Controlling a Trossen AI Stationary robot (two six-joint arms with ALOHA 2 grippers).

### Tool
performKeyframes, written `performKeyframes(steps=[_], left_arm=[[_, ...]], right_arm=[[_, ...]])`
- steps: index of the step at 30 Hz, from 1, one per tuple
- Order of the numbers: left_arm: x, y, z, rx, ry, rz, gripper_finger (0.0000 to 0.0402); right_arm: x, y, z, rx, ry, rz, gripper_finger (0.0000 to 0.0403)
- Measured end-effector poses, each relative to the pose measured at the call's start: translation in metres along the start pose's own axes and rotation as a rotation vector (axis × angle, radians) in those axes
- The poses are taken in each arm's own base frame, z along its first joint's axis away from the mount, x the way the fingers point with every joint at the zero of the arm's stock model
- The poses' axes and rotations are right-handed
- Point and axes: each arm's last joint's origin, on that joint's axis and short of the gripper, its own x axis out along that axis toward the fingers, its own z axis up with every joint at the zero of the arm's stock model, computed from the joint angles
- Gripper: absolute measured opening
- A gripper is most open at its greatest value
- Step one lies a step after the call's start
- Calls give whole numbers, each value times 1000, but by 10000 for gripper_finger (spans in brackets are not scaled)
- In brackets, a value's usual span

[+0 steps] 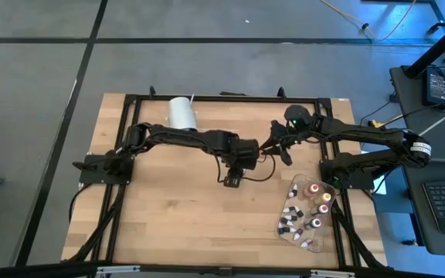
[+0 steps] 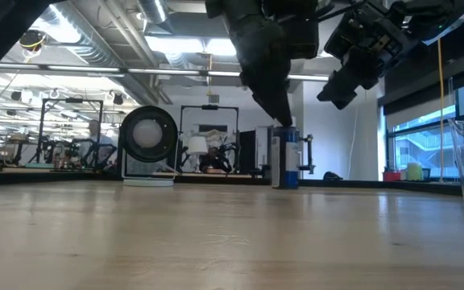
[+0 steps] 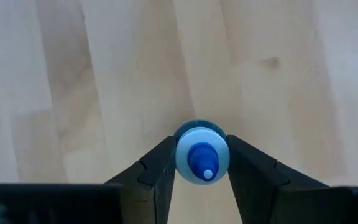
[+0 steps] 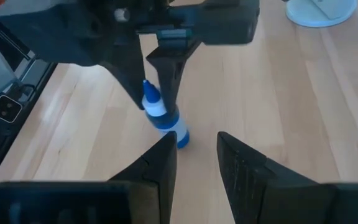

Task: Pick & Place food coloring
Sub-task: Put the large blue food coloring bottle into the transparent bin

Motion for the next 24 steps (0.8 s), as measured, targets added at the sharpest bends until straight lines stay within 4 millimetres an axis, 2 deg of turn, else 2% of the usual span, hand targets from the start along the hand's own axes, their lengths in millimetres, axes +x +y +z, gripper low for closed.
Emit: performKeyframes(steps=[6,21,24], left_arm=[[12,1,-4,-8,11,113,130],[13,1,-4,-24,10,110,130],[13,1,-4,-26,11,110,140]], right_arm=[[0,0,-2,13,22,3,117],[0,0,-4,18,37,4,117],[0,0,-4,18,37,4,117]])
